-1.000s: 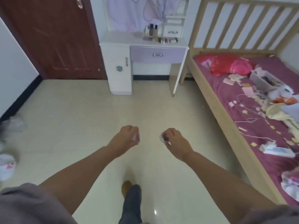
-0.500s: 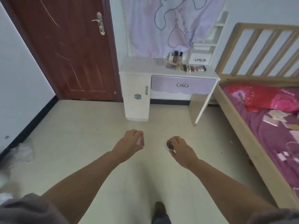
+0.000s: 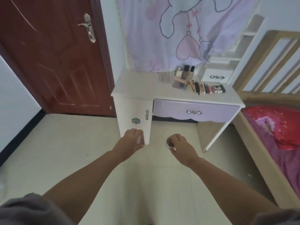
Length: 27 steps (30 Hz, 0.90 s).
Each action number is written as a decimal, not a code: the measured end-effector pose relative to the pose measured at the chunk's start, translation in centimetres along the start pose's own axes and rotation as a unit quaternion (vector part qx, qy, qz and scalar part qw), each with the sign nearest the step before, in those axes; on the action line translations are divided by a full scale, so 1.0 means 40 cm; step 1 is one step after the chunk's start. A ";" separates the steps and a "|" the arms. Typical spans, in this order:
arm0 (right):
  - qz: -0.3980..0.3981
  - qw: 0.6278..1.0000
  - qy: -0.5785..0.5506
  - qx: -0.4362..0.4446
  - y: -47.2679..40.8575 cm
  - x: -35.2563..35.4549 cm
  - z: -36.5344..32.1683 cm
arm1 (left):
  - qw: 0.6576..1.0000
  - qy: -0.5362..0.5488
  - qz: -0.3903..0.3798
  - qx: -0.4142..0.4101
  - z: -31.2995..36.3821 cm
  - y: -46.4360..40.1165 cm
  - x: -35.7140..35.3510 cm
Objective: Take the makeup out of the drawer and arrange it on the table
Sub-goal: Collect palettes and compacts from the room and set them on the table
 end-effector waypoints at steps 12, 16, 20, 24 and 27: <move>0.001 0.995 -0.040 -0.090 -0.609 0.082 0.236 | 0.997 0.016 -0.056 -0.047 -0.223 -0.724 0.028; 0.017 0.989 -0.072 -0.132 -0.799 0.135 0.296 | 0.993 0.011 -0.091 -0.070 -0.278 -0.960 0.050; -0.001 0.985 -0.066 -0.157 -0.945 0.156 0.366 | 0.990 0.029 -0.125 -0.061 -0.296 -1.141 0.034; -0.030 0.987 -0.059 -0.145 -1.101 0.162 0.451 | 0.988 0.030 -0.149 -0.033 -0.309 -1.293 -0.009; -0.044 0.990 -0.049 -0.123 -1.192 0.157 0.499 | 0.986 0.033 -0.165 0.005 -0.314 -1.373 -0.042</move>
Point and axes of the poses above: each hand's wrist, its own y-axis away from the middle knuckle, its own x-axis out of the back of the hand, z = x × y, the point moved 1 cm from there along -y, towards the middle knuckle, and after that the axes turned 8 degrees about -z, right-handed, at the moved point
